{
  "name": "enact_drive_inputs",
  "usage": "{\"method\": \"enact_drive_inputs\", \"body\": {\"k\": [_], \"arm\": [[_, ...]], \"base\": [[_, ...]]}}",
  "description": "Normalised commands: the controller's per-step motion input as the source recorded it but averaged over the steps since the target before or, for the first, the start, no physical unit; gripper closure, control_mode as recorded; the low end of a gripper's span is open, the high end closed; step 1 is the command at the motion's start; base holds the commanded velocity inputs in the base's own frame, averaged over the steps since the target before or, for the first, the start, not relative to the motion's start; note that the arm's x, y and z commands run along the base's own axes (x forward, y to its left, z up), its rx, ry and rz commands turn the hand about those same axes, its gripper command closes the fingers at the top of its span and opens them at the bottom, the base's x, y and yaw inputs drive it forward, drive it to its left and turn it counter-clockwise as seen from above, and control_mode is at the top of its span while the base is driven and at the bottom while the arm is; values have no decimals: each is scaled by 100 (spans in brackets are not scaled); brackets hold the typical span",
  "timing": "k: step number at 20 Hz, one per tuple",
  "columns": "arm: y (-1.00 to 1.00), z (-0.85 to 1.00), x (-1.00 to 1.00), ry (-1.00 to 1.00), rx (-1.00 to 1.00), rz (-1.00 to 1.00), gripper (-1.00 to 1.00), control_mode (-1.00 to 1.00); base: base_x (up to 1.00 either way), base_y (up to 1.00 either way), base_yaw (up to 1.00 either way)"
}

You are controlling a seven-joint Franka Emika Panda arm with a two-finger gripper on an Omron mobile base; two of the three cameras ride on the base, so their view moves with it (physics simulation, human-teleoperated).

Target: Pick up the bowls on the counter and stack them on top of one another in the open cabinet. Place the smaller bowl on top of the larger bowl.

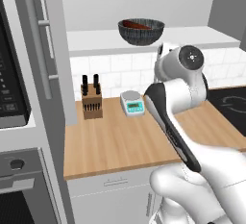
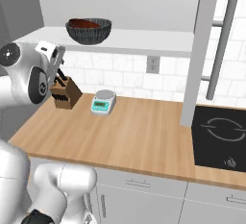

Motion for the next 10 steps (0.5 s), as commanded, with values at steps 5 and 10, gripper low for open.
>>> {"method": "enact_drive_inputs", "body": {"k": [5,10], "arm": [[-20,-100,-52,11,0,6,-100,-100],[-20,-57,2,0,1,1,-100,-100]], "base": [[0,0,0],[0,0,0]]}}
